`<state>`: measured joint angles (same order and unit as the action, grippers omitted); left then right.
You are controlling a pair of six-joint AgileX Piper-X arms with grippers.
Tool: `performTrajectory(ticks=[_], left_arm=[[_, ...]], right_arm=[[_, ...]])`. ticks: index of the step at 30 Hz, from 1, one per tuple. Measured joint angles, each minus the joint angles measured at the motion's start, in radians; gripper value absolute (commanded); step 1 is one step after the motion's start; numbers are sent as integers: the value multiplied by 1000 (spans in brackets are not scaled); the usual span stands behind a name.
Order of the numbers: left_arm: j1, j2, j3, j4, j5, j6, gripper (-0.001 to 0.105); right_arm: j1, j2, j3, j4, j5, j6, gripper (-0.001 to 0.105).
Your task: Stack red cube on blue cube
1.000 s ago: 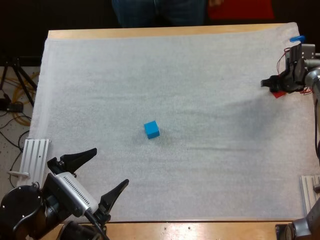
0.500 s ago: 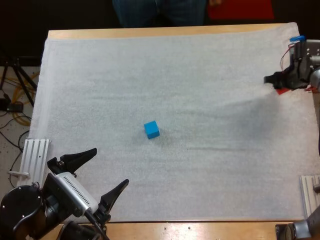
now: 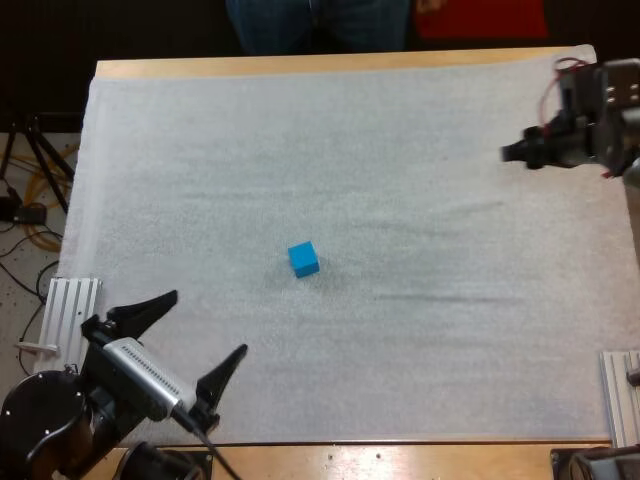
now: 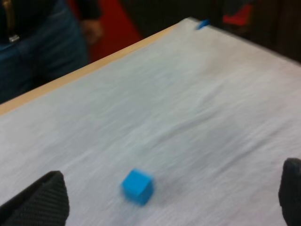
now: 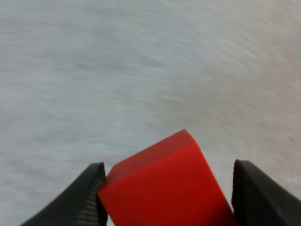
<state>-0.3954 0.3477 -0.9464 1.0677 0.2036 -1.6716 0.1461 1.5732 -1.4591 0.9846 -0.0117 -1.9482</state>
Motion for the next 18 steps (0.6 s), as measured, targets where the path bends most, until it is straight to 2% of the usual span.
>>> performTrajectory(ticks=[3, 9, 18], left_arm=[[0, 5, 0, 79, -66, -1, 87], [0, 62, 0, 215, -83, -4, 87], [0, 119, 0, 255, -109, -27, 87]], right_arm=[[101, -33, 0, 0, 12, 0, 25], [311, -42, 0, 0, 32, 36, 25], [534, -16, -5, -32, 32, 61, 25]])
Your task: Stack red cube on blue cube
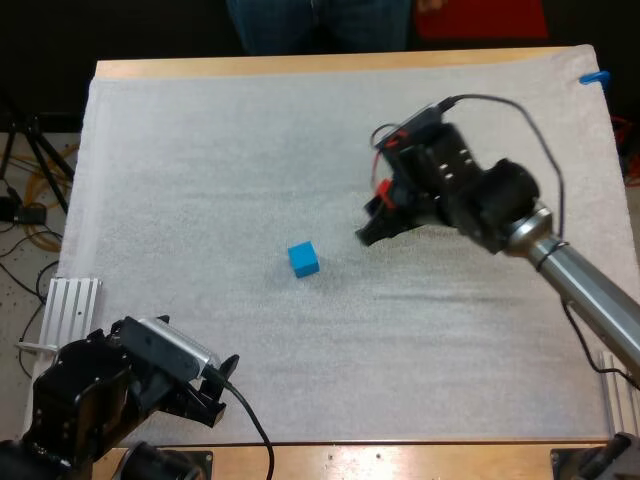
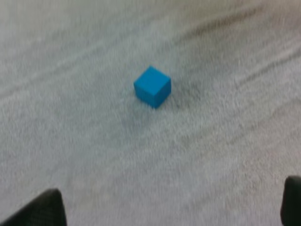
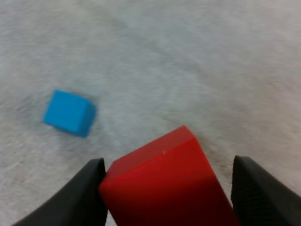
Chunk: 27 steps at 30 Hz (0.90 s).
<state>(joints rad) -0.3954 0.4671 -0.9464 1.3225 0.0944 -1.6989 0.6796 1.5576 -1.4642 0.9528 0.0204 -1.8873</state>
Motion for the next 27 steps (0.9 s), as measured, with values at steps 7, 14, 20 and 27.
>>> performTrajectory(ticks=[7, 14, 20, 27], left_arm=[[0, 1, 0, 0, -1, -14, 87], [0, 1, 0, 0, -1, -13, 87], [0, 1, 0, 0, -1, -13, 87], [0, 1, 0, 0, -1, -13, 87]], right_arm=[[79, 90, -61, 0, 1, 2, 25], [112, 209, -166, 0, -2, 2, 25], [124, 277, -195, -4, -26, -6, 25], [182, 340, -195, -45, -31, -19, 25]])
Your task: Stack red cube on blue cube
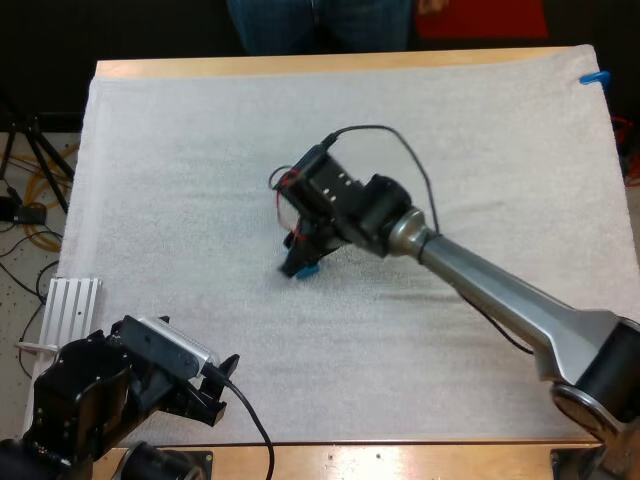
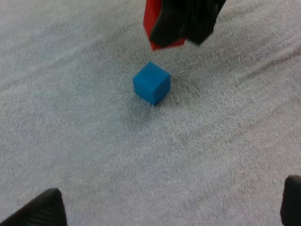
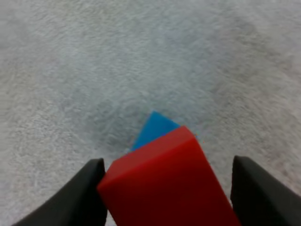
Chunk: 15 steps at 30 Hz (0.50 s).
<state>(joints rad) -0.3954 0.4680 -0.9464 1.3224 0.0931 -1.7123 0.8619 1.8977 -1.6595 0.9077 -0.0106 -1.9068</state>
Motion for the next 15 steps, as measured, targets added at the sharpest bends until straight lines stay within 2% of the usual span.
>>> performTrajectory(ticks=[15], left_arm=[[0, 0, 0, 0, 0, 0, 87]], right_arm=[[19, 139, -2, -47, 58, 0, 25]])
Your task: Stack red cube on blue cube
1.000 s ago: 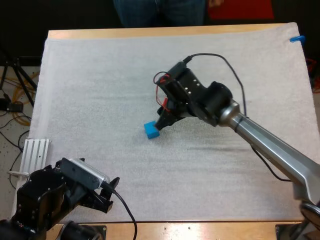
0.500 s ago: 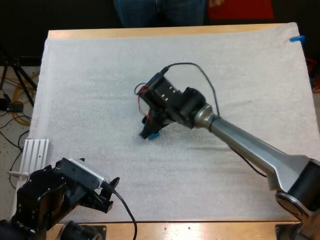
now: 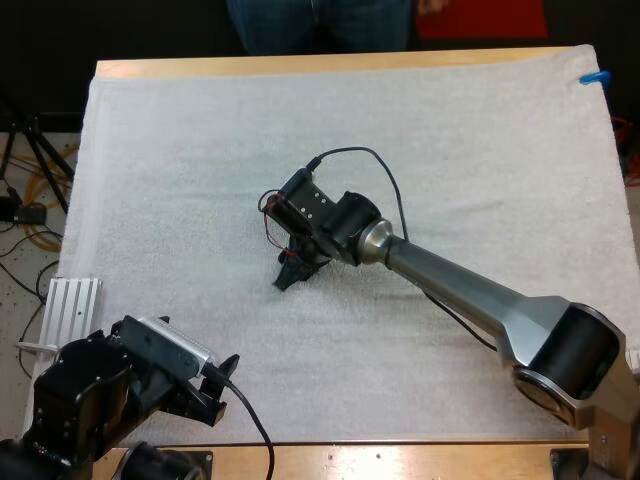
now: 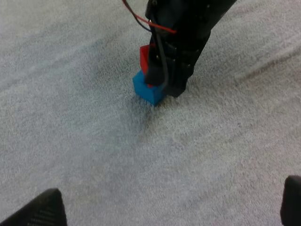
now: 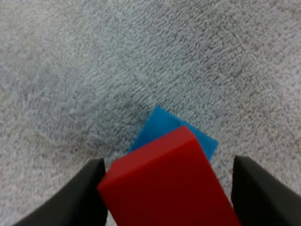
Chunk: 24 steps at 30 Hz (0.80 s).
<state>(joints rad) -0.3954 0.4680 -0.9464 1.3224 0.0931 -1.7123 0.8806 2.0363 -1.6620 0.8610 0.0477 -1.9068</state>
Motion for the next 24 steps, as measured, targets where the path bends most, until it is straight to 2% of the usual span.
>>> performTrajectory(ticks=[11, 13, 18, 21, 24], left_arm=[[0, 0, 0, 2, 0, 0, 87], [0, 0, 0, 2, 0, 0, 87], [0, 0, 0, 2, 0, 0, 87], [0, 0, 0, 2, 0, 0, 87], [0, 0, 0, 2, 0, 0, 87]], right_arm=[[0, 16, 0, -38, 16, -1, 26], [0, 16, 0, -43, 26, -1, 30], [0, 19, -1, -43, 26, -1, 54], [0, 19, -1, -45, 26, -1, 60], [0, 19, -1, -51, 26, -1, 61]])
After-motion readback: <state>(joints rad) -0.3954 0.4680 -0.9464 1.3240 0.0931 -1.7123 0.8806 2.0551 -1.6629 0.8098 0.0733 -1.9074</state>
